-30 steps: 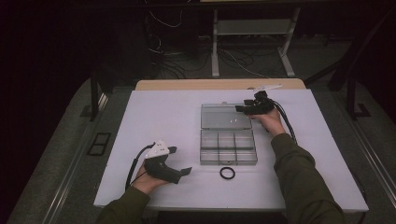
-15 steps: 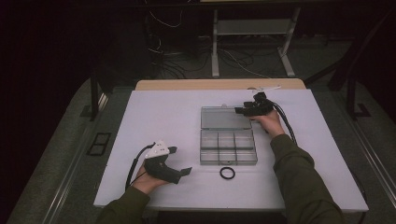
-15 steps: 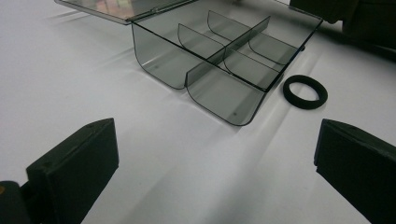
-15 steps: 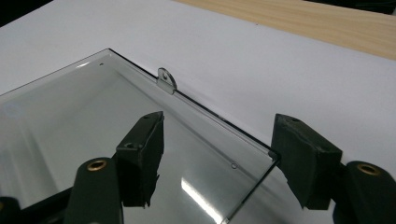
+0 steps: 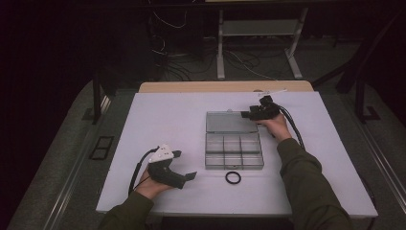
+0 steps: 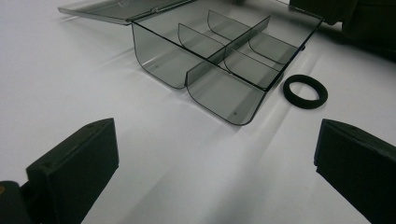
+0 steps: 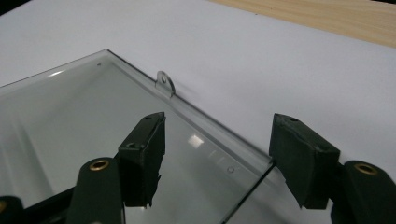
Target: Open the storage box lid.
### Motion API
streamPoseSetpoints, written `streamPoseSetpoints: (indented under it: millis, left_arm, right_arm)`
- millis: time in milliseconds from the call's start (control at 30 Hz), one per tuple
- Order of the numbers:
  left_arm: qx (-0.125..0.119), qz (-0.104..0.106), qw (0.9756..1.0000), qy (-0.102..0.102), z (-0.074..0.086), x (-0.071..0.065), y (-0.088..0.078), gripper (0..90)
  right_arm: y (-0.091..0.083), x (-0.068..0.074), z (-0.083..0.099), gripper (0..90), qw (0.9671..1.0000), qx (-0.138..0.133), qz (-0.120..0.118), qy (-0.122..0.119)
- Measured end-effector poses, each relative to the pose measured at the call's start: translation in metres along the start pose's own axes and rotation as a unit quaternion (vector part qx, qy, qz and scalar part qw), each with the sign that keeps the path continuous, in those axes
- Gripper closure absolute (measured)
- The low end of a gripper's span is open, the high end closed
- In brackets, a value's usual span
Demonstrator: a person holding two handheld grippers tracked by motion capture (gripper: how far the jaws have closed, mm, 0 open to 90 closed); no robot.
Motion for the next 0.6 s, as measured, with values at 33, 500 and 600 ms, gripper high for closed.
streamPoseSetpoints:
  millis: [33,500,600]
  left_arm:
    - [-0.002,0.000,1.0000,-0.001,0.000,0.000,0.000,0.0]
    - [-0.005,-0.001,1.0000,0.000,0.001,0.002,-0.002,0.0]
    - [-0.007,-0.002,1.0000,-0.003,0.000,0.002,-0.001,0.0]
  right_arm:
    - [0.000,0.000,0.000,35.7,1.0000,-0.002,-0.002,0.002]
    - [-0.036,0.008,-0.008,32.0,0.9997,-0.025,0.007,0.002]
    - [-0.047,0.013,-0.007,31.4,0.9996,-0.027,0.012,-0.003]
Point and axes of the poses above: each handheld gripper's, and its own axes: y roughly forward along the jaws, z roughly out of its underside, x roughly to its left, the point moved 5 cm from there along y, roughly forward along the jaws, and after that the axes turned 2 degrees about z, right-handed, at the moved point
